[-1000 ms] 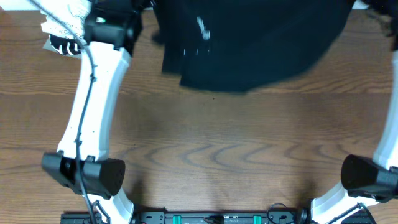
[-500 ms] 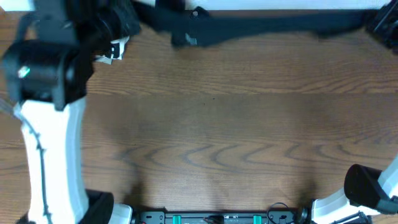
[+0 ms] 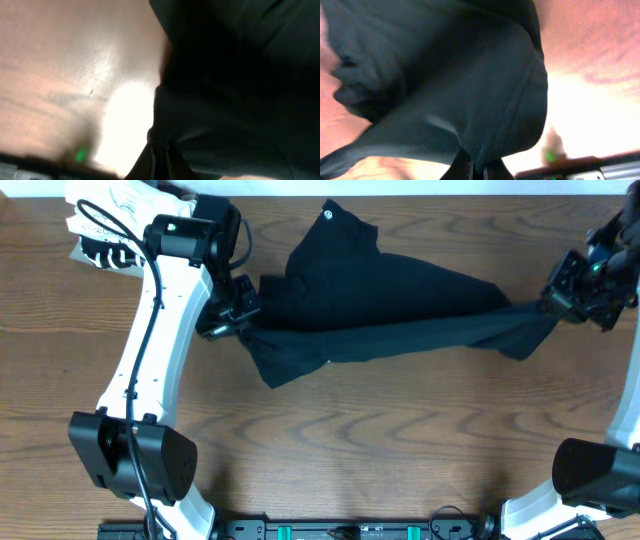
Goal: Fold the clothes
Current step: 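Lay the shirt flat on the table and release both grippers, then grasp the shirt's near hem with the left gripper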
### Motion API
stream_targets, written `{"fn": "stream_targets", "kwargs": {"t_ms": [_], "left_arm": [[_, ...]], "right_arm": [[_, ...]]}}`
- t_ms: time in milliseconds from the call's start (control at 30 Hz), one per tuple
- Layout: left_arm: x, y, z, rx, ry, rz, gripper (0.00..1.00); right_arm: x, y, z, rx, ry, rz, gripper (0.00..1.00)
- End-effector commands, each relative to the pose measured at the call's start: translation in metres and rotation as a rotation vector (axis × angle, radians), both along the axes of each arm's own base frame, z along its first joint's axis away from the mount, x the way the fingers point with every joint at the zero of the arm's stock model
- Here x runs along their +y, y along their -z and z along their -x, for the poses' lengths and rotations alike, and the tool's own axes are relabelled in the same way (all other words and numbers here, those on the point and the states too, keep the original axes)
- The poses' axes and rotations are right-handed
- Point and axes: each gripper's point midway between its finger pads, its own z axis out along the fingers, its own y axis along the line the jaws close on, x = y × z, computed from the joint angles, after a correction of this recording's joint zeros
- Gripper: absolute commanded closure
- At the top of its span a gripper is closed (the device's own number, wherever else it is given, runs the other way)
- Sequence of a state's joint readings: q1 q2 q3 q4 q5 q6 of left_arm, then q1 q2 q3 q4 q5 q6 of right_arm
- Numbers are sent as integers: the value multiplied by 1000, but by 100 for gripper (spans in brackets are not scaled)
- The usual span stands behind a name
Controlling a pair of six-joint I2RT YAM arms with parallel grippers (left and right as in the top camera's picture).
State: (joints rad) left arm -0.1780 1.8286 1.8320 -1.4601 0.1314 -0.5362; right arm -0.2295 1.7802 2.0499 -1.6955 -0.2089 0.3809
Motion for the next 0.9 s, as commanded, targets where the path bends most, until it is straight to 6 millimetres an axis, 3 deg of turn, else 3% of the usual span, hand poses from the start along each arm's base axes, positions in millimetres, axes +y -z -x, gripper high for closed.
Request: {"fn": "stream_targets", "kwargs": {"t_ms": [0, 167, 367, 633, 867], "left_arm": [[5, -8, 18, 31, -16, -14, 94], [2, -10, 34, 86, 10, -25, 94], [-17, -5, 49, 130, 82, -39, 94], [-48, 43, 85, 247, 121, -97, 94], [-61, 82, 123, 333, 144, -163, 94]], "right_arm": [[-3, 19, 15, 83, -18, 44, 99], [-2, 44, 28, 177, 1, 36, 99], [-7, 71, 48, 287, 37, 68, 99], [-6, 115, 65, 379, 58, 66, 99], [-26, 122, 77, 436, 115, 184, 99]]}}
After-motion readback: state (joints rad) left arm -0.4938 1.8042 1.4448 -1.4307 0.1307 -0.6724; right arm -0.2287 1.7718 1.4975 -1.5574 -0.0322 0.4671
